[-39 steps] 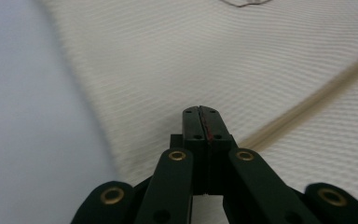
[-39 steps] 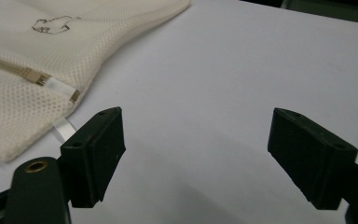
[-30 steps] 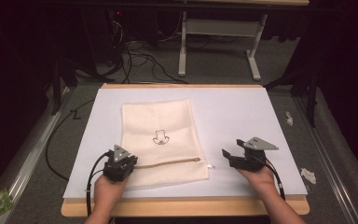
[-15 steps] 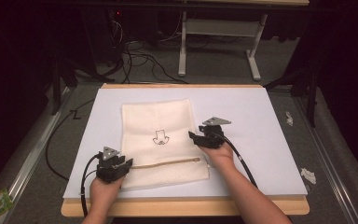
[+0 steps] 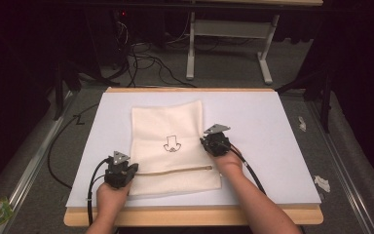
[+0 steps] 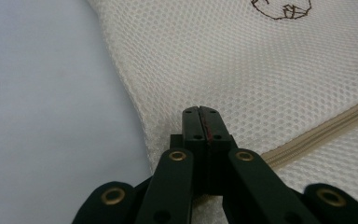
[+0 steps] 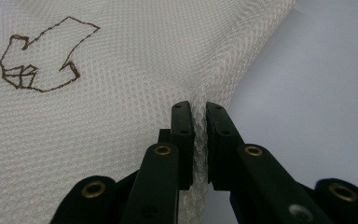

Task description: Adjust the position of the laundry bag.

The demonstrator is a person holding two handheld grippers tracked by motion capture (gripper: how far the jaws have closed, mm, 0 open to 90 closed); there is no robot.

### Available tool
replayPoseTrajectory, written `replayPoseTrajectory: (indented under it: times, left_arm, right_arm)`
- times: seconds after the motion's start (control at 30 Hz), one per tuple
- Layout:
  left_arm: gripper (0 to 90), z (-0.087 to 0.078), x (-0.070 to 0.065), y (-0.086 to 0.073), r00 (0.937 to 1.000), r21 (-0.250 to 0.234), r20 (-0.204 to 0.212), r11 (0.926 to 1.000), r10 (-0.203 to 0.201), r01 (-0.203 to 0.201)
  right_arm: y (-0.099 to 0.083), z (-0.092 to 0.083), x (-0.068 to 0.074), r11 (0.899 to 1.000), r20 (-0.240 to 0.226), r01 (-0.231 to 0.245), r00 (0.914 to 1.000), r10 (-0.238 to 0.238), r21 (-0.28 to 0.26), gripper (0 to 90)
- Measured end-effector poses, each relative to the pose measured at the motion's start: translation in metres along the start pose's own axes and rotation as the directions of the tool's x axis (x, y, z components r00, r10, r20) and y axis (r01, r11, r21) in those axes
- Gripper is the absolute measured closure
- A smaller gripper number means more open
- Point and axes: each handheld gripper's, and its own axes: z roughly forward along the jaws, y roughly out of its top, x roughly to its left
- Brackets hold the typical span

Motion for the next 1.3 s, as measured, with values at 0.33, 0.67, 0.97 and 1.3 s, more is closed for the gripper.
replayPoseTrajectory:
  times: [0.33,0.67,0.97,1.3]
  left_arm:
    - [90.0,0.041,-0.064,0.032,0.9891,-0.006,0.075,0.9919,0.127,-0.127]
    - [72.3,0.023,-0.068,0.03,0.9888,-0.061,0.089,0.9915,0.12,-0.115]
    - [47.2,-0.009,-0.054,0.009,0.9851,-0.121,0.116,0.9862,0.127,-0.113]
    - [43.5,-0.008,-0.052,0.014,0.9886,-0.156,0.113,0.9845,0.099,-0.081]
  right_arm:
    - [-0.037,-0.037,-0.062,0.997,0.082,-0.075,0.9938,0.074,0.008,83.0]
    - [-0.055,-0.076,-0.083,0.989,0.089,-0.129,0.9868,0.135,-0.069,58.5]
    - [-0.09,-0.151,-0.083,0.974,0.069,-0.176,0.9799,0.187,-0.142,43.9]
    - [-0.126,-0.156,-0.075,0.967,0.017,-0.215,0.9756,0.219,-0.136,45.5]
